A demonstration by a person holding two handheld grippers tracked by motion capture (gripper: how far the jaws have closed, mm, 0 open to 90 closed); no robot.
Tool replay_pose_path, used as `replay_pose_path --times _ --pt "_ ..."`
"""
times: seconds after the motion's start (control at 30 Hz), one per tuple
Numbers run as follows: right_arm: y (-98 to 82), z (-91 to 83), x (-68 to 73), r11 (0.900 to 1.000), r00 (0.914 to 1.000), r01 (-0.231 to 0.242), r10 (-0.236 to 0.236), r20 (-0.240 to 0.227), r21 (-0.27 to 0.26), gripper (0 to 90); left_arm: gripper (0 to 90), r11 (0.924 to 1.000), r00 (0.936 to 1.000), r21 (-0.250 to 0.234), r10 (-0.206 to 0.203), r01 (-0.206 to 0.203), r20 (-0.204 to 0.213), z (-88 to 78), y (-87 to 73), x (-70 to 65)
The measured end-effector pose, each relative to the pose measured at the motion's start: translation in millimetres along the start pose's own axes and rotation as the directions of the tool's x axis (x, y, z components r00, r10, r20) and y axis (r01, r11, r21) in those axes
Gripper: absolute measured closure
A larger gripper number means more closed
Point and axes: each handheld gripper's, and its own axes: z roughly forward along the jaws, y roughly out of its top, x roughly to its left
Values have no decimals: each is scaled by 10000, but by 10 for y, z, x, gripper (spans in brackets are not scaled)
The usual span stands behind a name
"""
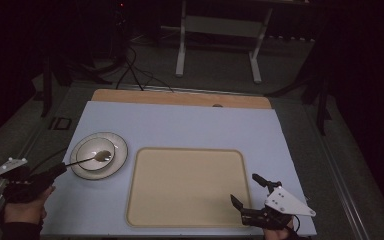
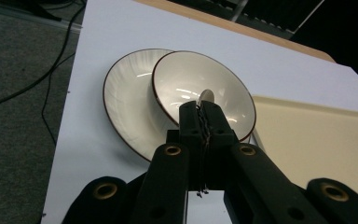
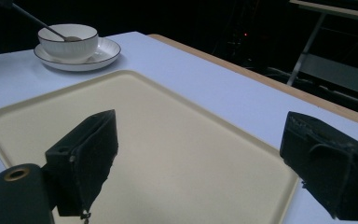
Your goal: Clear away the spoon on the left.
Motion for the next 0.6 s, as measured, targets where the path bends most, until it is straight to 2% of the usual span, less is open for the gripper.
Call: replay_pose_path --times 0.07,0.17,0.27,0.3,0.5,0.6 --pt "0 -2 -2 10000 10000 -7 7 7 -2 115 894 10000 10000 -15 46 -46 24 -6 12 -10" --pt "-2 -7 -16 10000 9999 -81 81 84 -25 115 896 9992 9991 -49 394 -393 149 -61 70 -50" --pt "-2 -7 -18 10000 9999 -80 80 96 -30 115 896 9987 9986 -101 499 -497 186 -84 89 -60" --pt "-4 -6 -20 10000 9999 -86 86 102 -5 115 897 9969 9969 -203 761 -757 197 -146 141 -96" --pt "-8 0 -30 9999 9998 -156 156 138 15 115 896 9939 9923 -113 1104 -1100 559 -210 221 -127" --pt "-8 -17 -45 9995 9996 -275 276 37 -171 115 896 9898 9855 -127 1427 -1421 919 -241 271 -155"
